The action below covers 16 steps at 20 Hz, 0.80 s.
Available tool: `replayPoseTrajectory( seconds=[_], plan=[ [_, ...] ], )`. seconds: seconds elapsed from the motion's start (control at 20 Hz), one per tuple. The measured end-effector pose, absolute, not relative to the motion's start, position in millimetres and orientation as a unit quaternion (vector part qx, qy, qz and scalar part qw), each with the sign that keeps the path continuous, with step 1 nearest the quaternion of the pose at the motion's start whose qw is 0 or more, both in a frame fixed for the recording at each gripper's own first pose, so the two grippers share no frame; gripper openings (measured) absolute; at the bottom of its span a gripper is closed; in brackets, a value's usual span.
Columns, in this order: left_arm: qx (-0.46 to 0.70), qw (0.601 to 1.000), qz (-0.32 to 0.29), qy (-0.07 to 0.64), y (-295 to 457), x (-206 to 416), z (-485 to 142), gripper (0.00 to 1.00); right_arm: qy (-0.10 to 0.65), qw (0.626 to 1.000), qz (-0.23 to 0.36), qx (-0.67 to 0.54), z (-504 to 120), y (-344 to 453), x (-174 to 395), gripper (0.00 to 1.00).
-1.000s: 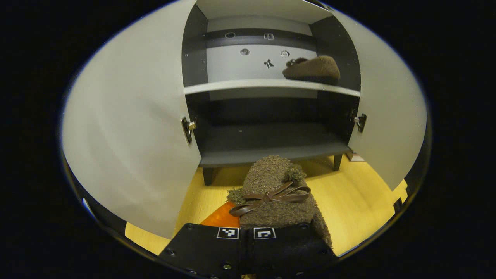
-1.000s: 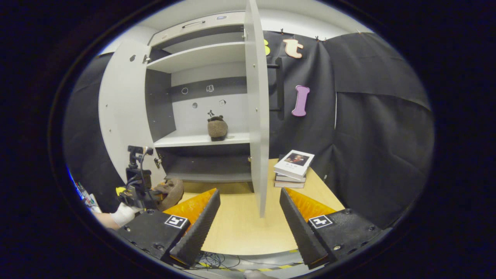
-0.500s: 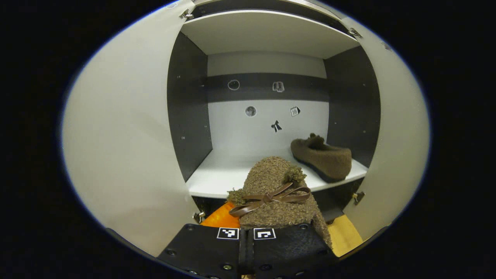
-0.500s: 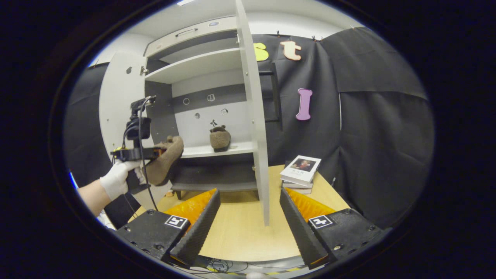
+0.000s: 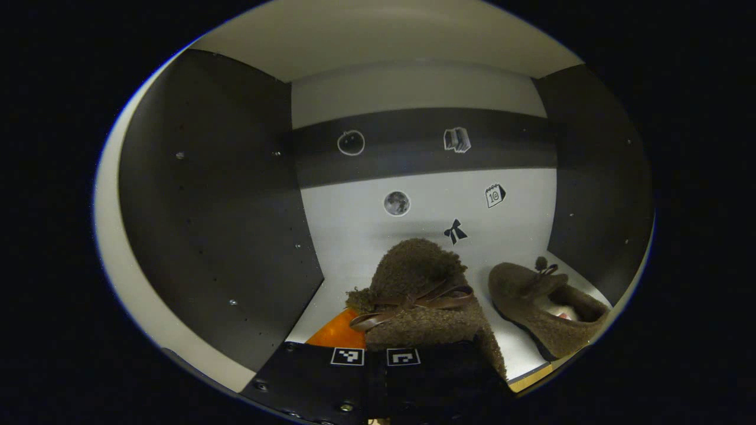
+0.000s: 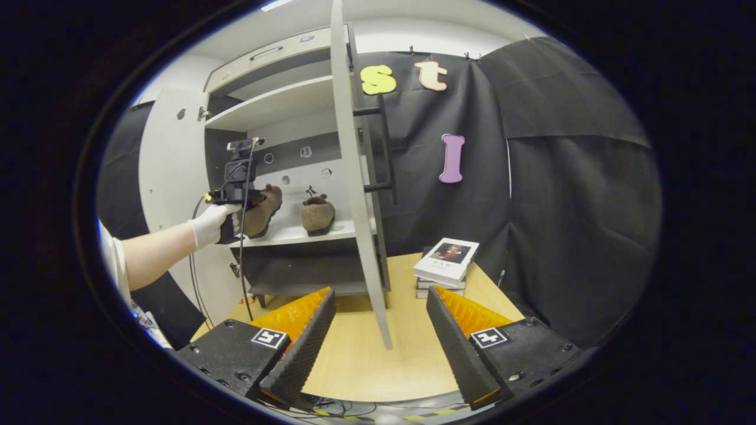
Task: Grab one shoe with the right hand and put it into the shoe cabinet, grab the other shoe with the left hand and put it into the shoe cabinet; then close the right door with the right hand and the left door with the left hand.
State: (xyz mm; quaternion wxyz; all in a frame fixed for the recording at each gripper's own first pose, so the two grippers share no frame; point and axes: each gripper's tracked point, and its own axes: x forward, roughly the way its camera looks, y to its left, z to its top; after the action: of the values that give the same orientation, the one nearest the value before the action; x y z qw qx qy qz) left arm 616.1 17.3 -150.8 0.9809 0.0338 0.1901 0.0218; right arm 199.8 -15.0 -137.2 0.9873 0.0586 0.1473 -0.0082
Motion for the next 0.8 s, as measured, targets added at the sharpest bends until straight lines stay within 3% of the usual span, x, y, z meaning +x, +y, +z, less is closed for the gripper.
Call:
replayPoseTrajectory(
  seconds=[0.3, 0.55, 0.75, 0.8],
  plan=[
    [0.035, 0.959, 0.013, 0.282, 16.4, 644.8, -210.8, 0.00, 0.161, 0.984, -0.021, 0.066, -142.2, -25.9, 193.1, 0.98],
    [0.034, 0.948, 0.010, 0.316, 17.7, 639.4, -220.0, 0.02, 0.172, 0.982, -0.019, 0.073, -148.7, -20.9, 194.3, 0.98],
    [0.034, 0.949, 0.002, 0.312, 18.7, 630.8, -213.0, 0.32, 0.169, 0.983, -0.011, 0.065, -145.0, -10.2, 193.3, 0.98],
    [0.035, 0.952, 0.000, 0.305, 21.1, 629.4, -208.0, 0.49, 0.168, 0.984, -0.009, 0.064, -143.3, -7.6, 193.2, 0.98]
  ],
)
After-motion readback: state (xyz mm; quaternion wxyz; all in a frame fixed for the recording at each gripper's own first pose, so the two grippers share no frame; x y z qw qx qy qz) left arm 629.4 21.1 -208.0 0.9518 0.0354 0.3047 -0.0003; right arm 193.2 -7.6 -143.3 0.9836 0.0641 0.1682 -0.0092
